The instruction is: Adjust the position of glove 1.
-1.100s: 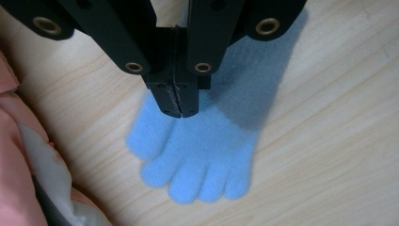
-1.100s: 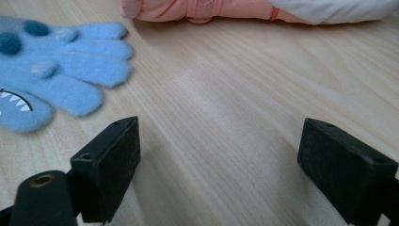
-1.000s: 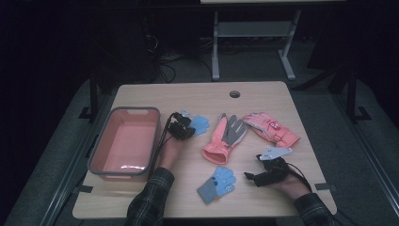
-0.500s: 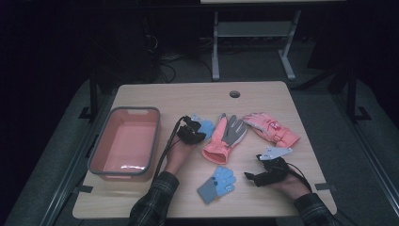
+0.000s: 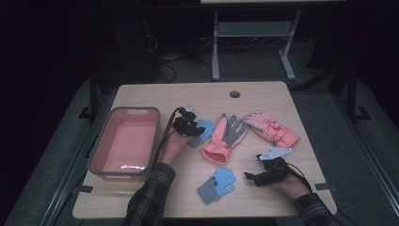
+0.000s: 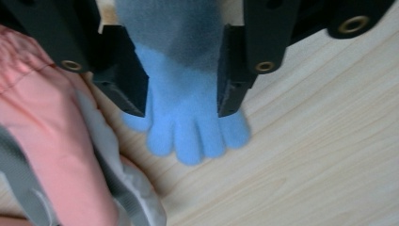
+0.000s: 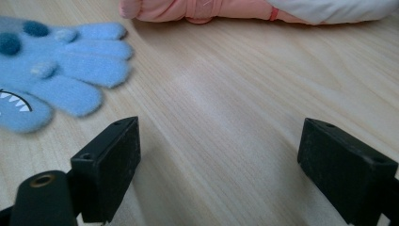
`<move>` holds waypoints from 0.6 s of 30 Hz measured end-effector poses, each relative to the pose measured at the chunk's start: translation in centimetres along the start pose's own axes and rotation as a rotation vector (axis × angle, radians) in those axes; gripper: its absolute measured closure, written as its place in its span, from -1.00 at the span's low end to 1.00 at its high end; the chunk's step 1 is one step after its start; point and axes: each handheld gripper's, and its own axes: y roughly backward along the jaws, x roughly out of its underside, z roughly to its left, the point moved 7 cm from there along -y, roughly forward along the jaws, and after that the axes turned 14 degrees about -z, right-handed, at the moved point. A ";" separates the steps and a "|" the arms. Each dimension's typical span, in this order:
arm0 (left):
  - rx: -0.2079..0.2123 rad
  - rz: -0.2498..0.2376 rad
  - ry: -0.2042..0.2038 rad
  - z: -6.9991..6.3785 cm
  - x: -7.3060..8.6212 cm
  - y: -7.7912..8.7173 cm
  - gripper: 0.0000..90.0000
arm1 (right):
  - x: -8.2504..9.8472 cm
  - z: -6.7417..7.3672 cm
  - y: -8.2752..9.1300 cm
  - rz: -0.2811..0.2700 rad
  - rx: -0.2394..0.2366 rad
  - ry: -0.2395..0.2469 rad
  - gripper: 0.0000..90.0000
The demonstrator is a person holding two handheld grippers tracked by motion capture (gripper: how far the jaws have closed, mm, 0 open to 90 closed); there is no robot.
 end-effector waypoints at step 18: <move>0.029 0.020 -0.069 -0.4 1.4 -0.5 0.82 | 0.0 0.0 0.0 0.000 0.001 0.000 -0.71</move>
